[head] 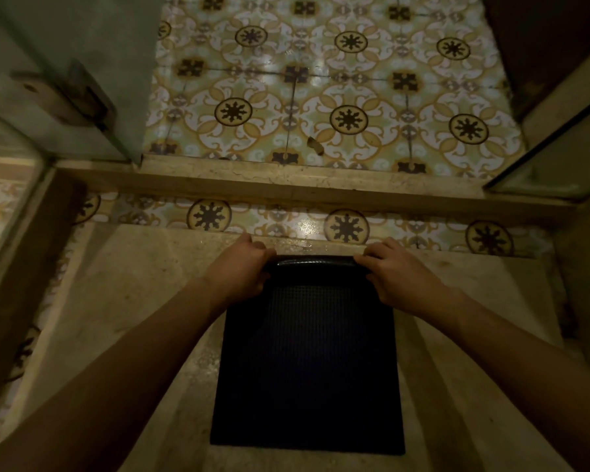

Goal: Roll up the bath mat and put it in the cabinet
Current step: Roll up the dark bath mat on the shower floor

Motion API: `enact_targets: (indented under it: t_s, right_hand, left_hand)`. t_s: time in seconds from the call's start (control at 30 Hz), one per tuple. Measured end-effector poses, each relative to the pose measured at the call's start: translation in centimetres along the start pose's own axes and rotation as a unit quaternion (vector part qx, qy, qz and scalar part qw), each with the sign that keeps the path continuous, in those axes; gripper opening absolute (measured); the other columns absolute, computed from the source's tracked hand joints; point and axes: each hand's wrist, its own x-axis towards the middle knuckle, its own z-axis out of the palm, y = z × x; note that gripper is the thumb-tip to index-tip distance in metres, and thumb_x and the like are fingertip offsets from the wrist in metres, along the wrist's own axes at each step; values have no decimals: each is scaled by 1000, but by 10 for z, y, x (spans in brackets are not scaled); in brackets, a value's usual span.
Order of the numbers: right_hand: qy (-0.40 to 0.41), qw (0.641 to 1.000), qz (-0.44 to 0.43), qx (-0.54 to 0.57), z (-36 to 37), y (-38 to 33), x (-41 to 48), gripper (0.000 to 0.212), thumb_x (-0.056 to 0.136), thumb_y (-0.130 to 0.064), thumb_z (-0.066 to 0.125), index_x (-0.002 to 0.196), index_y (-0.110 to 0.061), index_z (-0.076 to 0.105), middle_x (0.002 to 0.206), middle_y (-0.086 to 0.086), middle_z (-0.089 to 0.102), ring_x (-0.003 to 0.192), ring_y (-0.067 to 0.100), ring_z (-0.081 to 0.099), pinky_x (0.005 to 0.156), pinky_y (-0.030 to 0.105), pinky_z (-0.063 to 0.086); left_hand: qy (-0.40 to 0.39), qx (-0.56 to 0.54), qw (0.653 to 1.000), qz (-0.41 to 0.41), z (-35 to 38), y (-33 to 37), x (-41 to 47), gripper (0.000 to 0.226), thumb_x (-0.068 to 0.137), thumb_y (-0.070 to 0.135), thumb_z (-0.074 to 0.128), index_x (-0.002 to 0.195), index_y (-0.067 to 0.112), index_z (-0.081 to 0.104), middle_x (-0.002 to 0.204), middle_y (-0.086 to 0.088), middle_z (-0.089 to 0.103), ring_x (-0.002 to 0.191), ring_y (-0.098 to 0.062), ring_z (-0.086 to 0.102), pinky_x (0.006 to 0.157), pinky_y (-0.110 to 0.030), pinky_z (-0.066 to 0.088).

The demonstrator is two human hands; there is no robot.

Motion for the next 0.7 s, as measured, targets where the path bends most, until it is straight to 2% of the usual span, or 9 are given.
enact_targets:
  t_s: [0.07,0.17,0.23,0.3,0.4,0.47,0.57,0.7]
  right_hand:
    - [-29,999,23,3,-4,-5,4,36,72,-8,74,108,-7,69,100,11,64,94,31,54,72,40,53]
    - [-62,996,53,24,-16,-9,11,32,76,-21,72,107,-14,68,104,8,64,98,28,56,78,35,49]
    - [-92,992,78,45,-25,-8,18,31,80,-27,69,109,-19,68,105,5,66,97,24,59,79,32,49]
    - [-123,985,110,52,-31,-9,22,30,82,-26,70,112,-21,68,106,5,67,98,23,60,77,30,48]
    - [-130,981,137,36,-28,-14,25,31,83,-23,72,112,-19,63,108,9,65,101,27,59,74,30,43]
    - [-122,981,147,21,-26,-17,25,34,83,-22,71,115,-17,60,110,13,64,102,31,59,76,33,45]
    - [-119,983,137,-1,-26,-19,27,47,83,-19,71,127,-19,55,115,15,64,106,34,60,82,38,49]
    - [-147,981,125,-24,-27,-21,28,43,80,-21,72,122,-17,63,113,14,66,106,33,61,85,38,50]
  left_hand:
    - [-9,-14,1000,8,-1,1,-3,17,86,27,62,99,18,66,99,-2,67,93,-25,51,85,-38,45]
    - [-27,-37,999,-9,-3,2,-3,14,88,24,58,95,16,67,96,-2,69,93,-24,53,88,-35,43]
    - [-27,-43,998,-35,-4,3,-1,14,88,22,60,99,16,67,97,-5,69,99,-26,54,83,-34,47]
    - [-28,-40,998,-48,-6,5,3,15,85,20,64,100,17,64,99,-7,66,97,-27,59,76,-33,49]
    - [-42,-18,998,-51,-10,9,9,19,82,19,68,94,19,54,100,-7,61,93,-26,59,68,-31,43]
    - [-30,-2,998,-47,-10,10,11,22,81,19,69,93,20,51,99,-6,63,92,-25,59,66,-30,41]
    - [-20,-20,998,-54,-8,6,8,24,82,22,69,104,19,60,102,-5,64,95,-24,60,73,-32,48]
    - [-68,-57,995,-49,-8,1,3,25,86,24,64,110,19,67,103,-6,68,97,-25,62,78,-29,47]
